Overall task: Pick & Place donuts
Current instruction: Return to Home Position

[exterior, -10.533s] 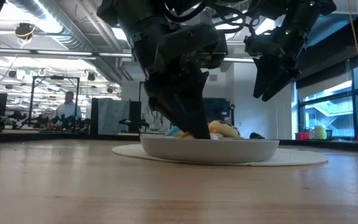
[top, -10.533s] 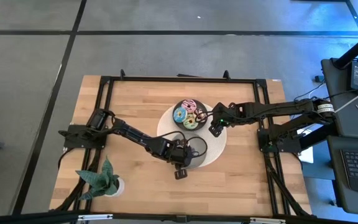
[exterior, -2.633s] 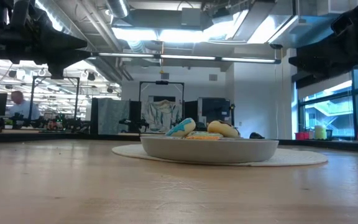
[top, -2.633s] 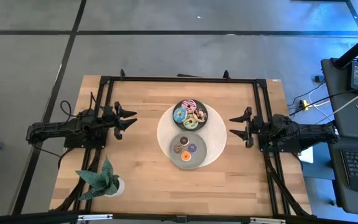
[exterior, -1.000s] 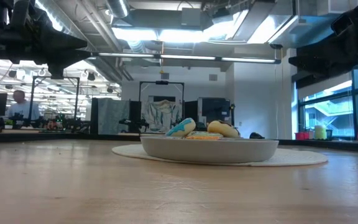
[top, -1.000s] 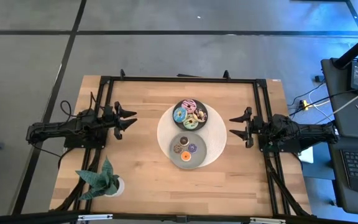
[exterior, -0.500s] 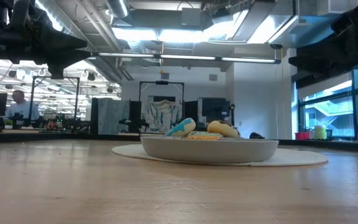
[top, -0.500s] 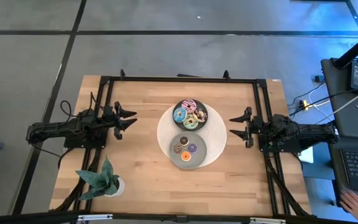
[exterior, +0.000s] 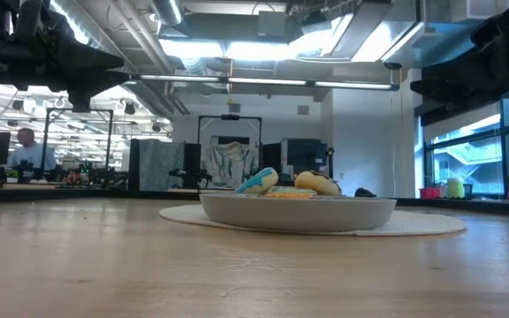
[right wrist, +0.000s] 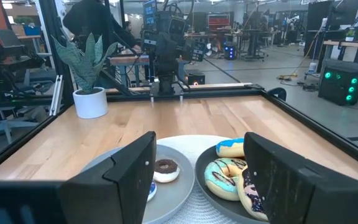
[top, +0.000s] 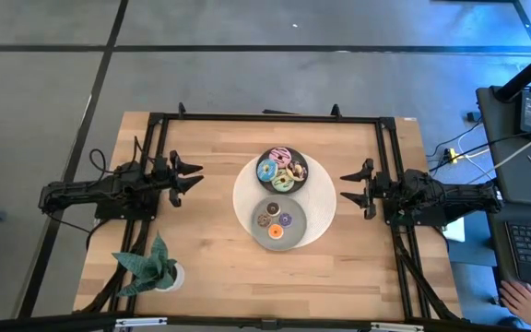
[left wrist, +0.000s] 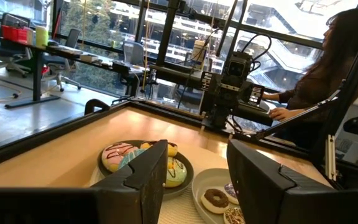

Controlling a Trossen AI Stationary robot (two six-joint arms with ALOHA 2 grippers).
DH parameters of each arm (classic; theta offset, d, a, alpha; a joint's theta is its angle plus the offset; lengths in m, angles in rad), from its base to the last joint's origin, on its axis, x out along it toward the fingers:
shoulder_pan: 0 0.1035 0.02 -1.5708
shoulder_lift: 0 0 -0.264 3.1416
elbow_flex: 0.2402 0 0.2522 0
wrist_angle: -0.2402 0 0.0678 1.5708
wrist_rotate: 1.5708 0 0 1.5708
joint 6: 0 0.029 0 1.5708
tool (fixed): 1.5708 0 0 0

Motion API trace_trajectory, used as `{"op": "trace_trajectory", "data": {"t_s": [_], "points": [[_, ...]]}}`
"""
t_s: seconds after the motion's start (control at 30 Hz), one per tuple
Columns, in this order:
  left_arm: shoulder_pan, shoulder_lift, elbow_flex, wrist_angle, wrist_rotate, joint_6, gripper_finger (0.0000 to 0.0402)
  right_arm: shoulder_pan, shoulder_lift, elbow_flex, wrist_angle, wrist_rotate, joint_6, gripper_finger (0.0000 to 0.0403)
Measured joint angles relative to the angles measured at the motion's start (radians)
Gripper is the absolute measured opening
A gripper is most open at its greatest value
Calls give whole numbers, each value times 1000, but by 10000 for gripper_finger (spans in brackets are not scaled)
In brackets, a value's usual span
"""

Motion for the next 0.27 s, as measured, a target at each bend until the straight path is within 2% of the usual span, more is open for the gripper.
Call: {"op": "trace_trajectory", "data": {"t_s": [0.27], "points": [[0,0,0,0,0,0,161,0,0,0,0,0,-2,244]]}}
